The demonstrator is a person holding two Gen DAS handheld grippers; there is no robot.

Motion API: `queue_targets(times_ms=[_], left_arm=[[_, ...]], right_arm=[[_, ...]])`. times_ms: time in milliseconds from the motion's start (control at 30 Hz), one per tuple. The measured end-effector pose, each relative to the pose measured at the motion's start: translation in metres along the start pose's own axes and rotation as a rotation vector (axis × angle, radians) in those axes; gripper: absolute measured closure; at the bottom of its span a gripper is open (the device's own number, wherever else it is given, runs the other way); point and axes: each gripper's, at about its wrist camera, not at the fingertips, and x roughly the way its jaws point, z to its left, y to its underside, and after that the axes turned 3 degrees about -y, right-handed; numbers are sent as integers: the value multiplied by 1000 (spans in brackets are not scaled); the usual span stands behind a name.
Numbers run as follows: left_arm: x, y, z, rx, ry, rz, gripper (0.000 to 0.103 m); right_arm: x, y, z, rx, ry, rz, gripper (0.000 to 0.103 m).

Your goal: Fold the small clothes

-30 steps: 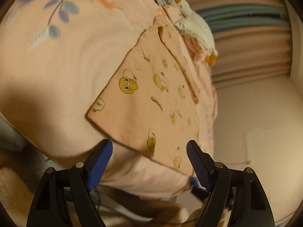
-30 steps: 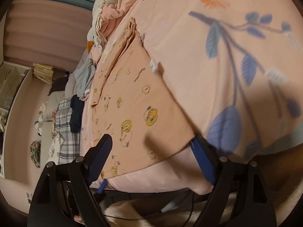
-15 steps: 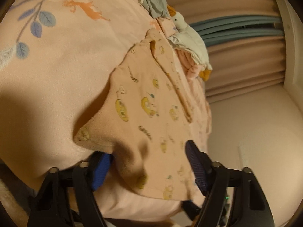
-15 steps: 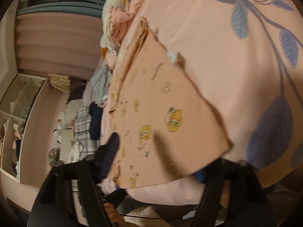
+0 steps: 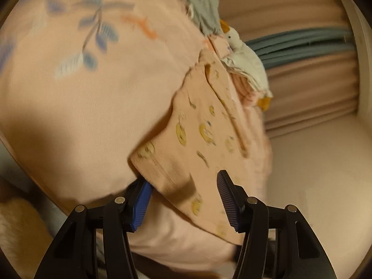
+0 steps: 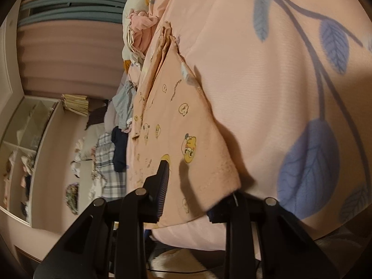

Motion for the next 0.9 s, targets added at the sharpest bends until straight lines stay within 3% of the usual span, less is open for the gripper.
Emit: queue_targets(times_ms=[133, 233, 300, 367, 433, 633, 700, 733, 767, 833, 900], left_arm=[[-3, -1, -15, 121, -172, -145, 45], [9, -8, -11, 121, -155, -97, 45], [11, -10, -11, 119, -90, -50, 44], [24, -9, -3, 37, 98, 93, 44], [36, -1, 7, -54, 234, 191, 44], [32, 8, -4, -10, 203, 135, 45], [34, 6, -19, 34, 157, 102, 45], [39, 4, -29, 63, 128, 79, 54], [41, 3, -35, 86, 91, 66, 71], [46, 4, -40, 135, -20, 56, 89], [46, 7, -40, 171, -85, 40, 95]], right_arm=[[0, -3, -5, 18, -17, 4, 76], [1, -3, -5, 14, -11, 3, 76], [1, -2, -3, -6, 0, -2, 76], [2, -1, -1, -27, 9, -8, 76], [2, -1, -1, -36, 12, -13, 76], [3, -2, -2, -39, 8, -12, 79], [3, -1, -2, -46, 19, -16, 80], [3, 0, -1, -53, 30, -17, 84], [3, 0, 0, -63, 46, -19, 86], [4, 0, 2, -94, 102, -34, 103], [5, -1, 2, -107, 105, -43, 103]])
